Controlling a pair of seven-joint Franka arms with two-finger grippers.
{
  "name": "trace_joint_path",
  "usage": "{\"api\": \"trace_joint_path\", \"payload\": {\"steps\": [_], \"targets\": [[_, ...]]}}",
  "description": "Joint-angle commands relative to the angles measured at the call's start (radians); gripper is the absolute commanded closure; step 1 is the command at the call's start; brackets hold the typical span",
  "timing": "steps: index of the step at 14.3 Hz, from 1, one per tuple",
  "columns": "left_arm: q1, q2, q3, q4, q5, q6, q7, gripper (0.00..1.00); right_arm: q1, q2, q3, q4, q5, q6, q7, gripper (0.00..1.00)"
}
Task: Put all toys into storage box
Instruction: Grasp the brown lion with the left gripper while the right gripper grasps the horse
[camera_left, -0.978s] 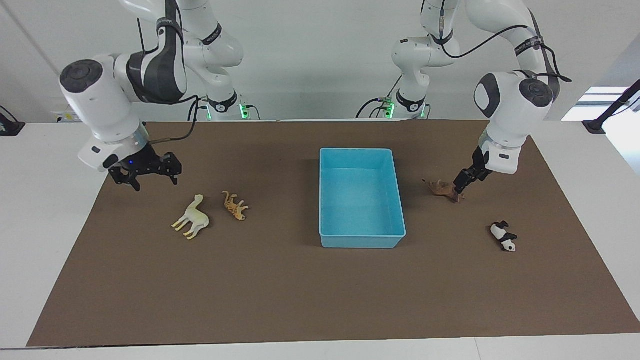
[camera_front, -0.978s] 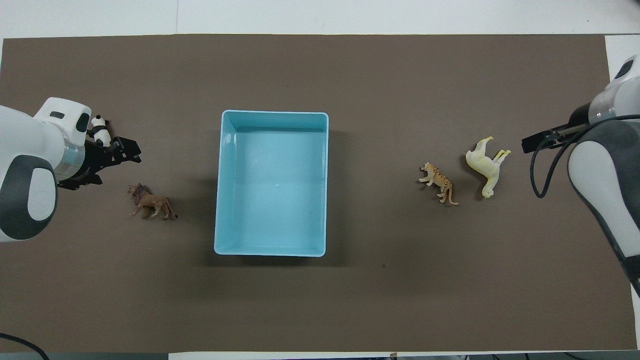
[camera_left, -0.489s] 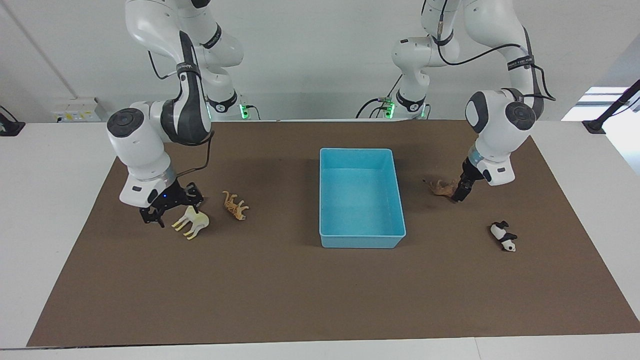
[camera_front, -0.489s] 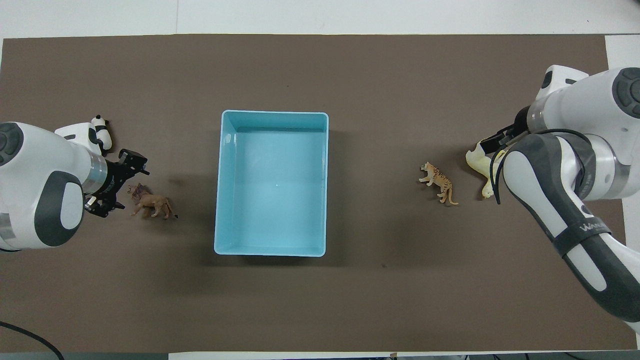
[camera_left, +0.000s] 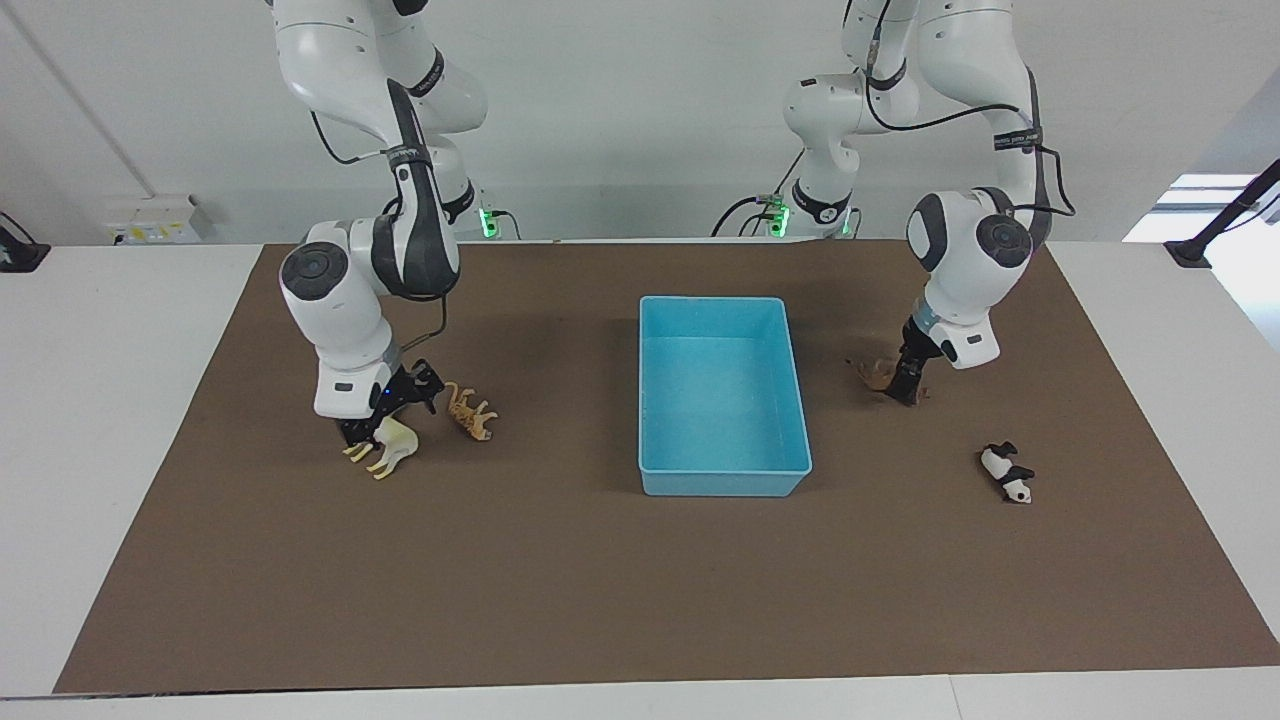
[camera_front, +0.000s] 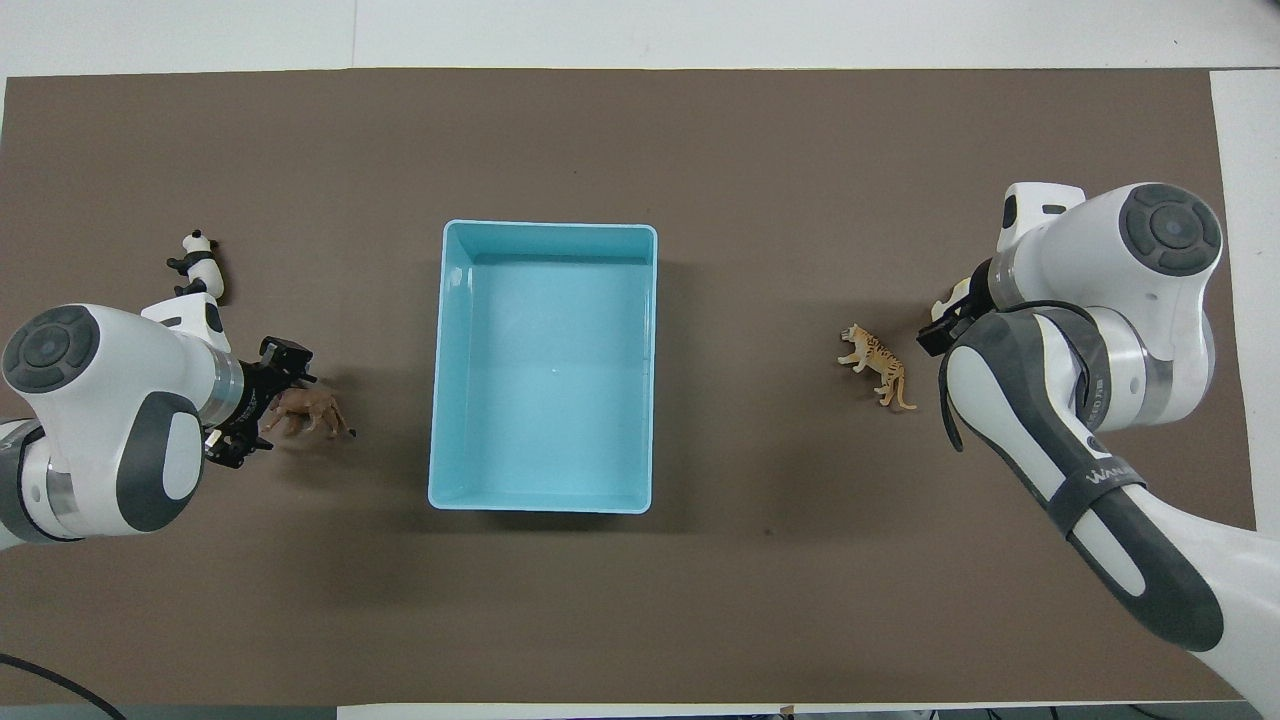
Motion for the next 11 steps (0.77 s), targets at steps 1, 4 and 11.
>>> {"api": "trace_joint_path", "payload": {"steps": [1,4,11], "targets": [[-0.007,-0.034,0.002,-0.078,-0.006,0.085,-0.017,0.0,-0.022,-0.049,0.006,-0.069,-0.001,0.039,-0.053,0.0],[-0.007,-0.029,0.002,-0.081,-0.006,0.099,-0.014,0.15,-0.022,-0.054,0.005,-0.092,-0.001,0.086,-0.052,0.0],[-0.03,-0.02,-0.001,-0.001,-0.006,0.011,-0.02,0.81,-0.024,-0.008,0.005,-0.113,-0.001,0.183,-0.053,0.0]]}}
